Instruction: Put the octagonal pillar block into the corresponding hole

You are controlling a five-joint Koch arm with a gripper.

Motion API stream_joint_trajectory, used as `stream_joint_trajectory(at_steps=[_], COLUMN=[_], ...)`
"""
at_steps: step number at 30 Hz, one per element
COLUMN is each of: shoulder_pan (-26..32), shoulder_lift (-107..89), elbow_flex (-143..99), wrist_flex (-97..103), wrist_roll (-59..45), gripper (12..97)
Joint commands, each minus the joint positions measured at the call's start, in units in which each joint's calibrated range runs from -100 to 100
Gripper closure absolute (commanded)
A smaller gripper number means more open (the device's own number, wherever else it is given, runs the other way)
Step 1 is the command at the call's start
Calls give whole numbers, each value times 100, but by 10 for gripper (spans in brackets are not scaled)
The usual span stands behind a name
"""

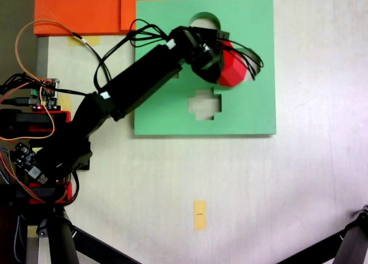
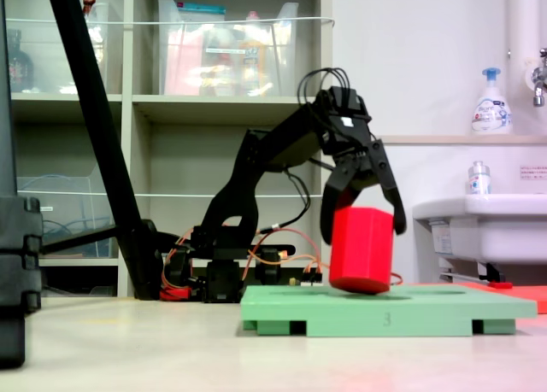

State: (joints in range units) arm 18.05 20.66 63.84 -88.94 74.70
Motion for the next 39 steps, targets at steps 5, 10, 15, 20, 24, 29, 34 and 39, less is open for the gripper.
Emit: stream_joint_trajectory(at_steps=[5, 10, 15, 20, 24, 29, 34, 39], shoulder_pan=[-54, -83, -103, -112, -112, -112, -117, -112], shoulder_lift=[267, 448, 742, 937, 1077, 1105, 1105, 1230], elbow_flex=[346, 346, 346, 356, 366, 415, 545, 535], wrist_flex=[820, 1099, 1272, 1369, 1532, 1821, 1898, 1888], wrist_roll=[29, 29, 29, 29, 29, 24, -122, -322], gripper=[760, 759, 759, 759, 758, 758, 747, 744])
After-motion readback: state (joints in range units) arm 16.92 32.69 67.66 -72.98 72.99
